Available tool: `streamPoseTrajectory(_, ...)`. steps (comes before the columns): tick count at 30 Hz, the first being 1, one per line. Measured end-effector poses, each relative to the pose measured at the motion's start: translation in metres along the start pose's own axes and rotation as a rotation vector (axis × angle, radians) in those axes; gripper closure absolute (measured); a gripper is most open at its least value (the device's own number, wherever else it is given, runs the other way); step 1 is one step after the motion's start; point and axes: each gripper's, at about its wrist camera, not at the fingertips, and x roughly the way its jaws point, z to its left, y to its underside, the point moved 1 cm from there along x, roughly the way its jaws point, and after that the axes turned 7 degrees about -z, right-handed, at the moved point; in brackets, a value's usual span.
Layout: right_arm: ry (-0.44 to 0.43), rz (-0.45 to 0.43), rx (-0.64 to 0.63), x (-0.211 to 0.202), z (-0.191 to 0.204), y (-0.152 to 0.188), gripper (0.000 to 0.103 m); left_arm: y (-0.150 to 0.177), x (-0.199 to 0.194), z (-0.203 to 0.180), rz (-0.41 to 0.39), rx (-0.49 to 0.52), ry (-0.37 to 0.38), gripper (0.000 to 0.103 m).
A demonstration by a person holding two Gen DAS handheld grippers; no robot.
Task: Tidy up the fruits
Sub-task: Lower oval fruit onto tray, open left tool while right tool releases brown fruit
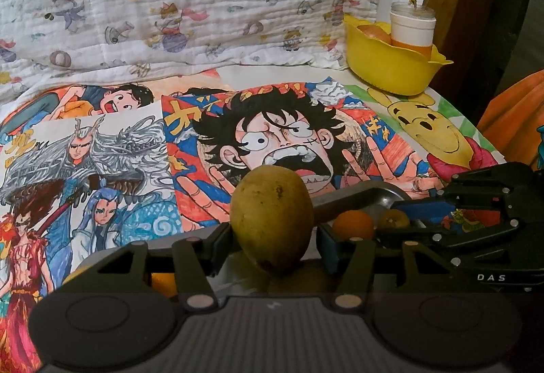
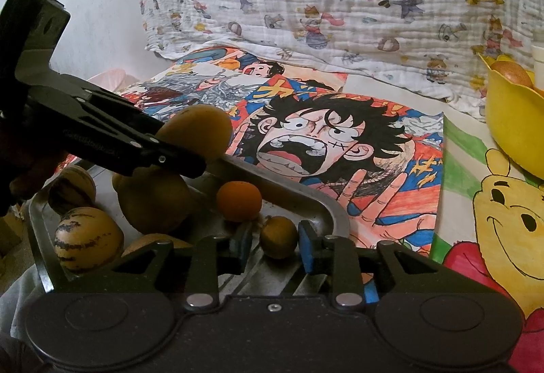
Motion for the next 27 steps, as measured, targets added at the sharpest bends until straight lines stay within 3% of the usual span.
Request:
streamPoseTrajectory(13,0.001,-0.015,0.032,-0.003,0.003,0.001,0.053,0.000,-0.011,-0.003,-0.019,-0.010,-0.012,0.029)
streamPoseTrajectory(27,0.000,-0.046,0.077,-0.007,0.004,0.000,0.041,0.001,-0.025,0.000,-0.057,-0.038,-0.022,0.022)
